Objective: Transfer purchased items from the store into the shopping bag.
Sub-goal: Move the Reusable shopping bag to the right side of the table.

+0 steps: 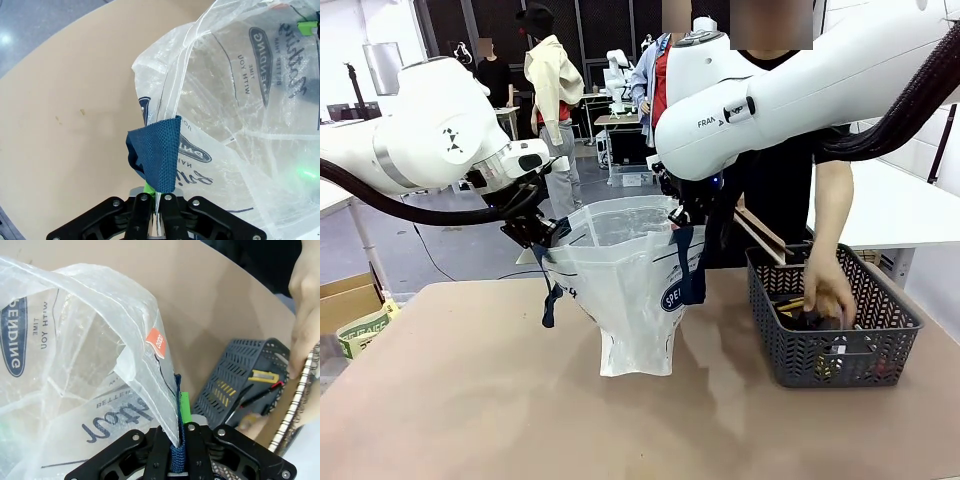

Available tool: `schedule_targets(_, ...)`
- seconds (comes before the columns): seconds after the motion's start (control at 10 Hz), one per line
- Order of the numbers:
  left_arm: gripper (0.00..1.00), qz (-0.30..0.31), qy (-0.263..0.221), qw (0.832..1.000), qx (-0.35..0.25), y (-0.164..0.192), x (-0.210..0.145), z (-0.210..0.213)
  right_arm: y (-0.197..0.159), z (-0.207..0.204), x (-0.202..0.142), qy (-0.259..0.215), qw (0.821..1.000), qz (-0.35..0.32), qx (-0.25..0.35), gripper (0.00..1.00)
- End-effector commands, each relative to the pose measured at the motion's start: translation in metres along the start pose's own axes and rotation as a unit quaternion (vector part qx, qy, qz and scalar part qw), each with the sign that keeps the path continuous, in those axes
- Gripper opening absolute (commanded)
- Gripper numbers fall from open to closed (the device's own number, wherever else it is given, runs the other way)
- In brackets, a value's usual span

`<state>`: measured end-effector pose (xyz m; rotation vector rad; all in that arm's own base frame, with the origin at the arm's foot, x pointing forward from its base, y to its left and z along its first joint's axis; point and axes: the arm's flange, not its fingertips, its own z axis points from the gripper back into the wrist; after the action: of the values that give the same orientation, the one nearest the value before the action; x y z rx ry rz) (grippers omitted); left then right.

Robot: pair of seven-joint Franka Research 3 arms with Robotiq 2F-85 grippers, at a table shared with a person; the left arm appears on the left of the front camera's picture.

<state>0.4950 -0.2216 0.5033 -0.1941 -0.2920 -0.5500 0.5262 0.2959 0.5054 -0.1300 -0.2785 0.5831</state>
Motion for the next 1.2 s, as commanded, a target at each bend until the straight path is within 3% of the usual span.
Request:
schedule_targets(0.0,0.0,0.006,0.0,1.0,0.005,0.0009,-0.0001,-0.0001,-0.0008,-0.0005,-0.0002,0.0,1.0,-0.002,0.0,0.0)
schedule_targets(1.1,0.0,0.006,0.0,1.0,0.005,0.0009,-0.0001,-0.0001,-0.0008,-0.0005,-0.0002,0.0,1.0,-0.002,0.0,0.0)
